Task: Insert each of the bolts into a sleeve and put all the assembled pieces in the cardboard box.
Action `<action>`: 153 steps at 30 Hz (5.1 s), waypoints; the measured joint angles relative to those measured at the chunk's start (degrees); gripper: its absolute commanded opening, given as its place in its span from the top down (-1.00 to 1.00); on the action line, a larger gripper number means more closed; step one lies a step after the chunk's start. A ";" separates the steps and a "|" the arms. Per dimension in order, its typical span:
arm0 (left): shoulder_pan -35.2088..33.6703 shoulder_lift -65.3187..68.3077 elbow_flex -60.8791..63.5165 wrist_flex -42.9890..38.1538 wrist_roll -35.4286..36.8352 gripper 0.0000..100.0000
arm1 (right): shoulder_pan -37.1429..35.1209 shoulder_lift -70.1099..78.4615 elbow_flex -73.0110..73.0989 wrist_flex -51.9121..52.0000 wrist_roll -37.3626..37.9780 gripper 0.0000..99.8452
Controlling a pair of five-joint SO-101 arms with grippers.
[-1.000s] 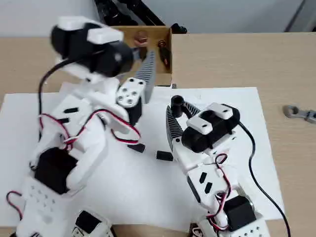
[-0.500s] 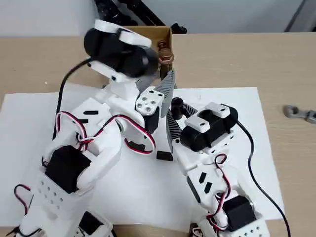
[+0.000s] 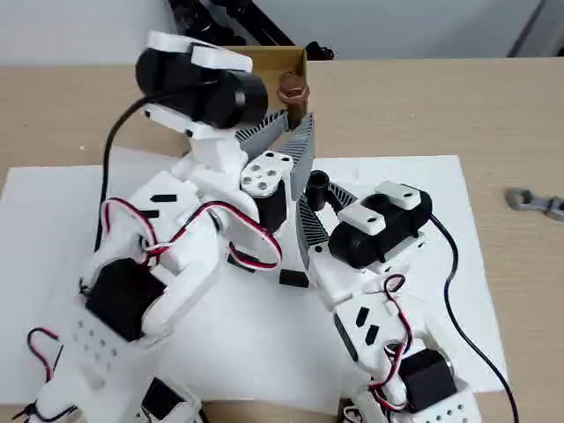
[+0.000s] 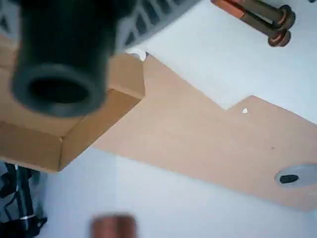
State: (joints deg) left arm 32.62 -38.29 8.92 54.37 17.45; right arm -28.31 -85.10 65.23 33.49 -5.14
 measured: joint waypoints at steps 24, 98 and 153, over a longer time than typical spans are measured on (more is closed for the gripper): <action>3.43 0.18 2.55 -2.81 0.00 0.99 | 0.00 0.00 0.00 0.00 0.00 0.99; -14.77 0.09 -11.78 27.34 -12.57 0.99 | -0.09 16.44 -16.18 2.73 -0.09 0.99; -47.30 0.09 0.26 36.22 -17.05 0.99 | 7.38 158.42 -143.12 13.80 -0.09 0.65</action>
State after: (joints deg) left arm -14.68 -38.20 9.19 90.59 0.40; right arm -20.92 73.32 -77.89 47.30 -5.23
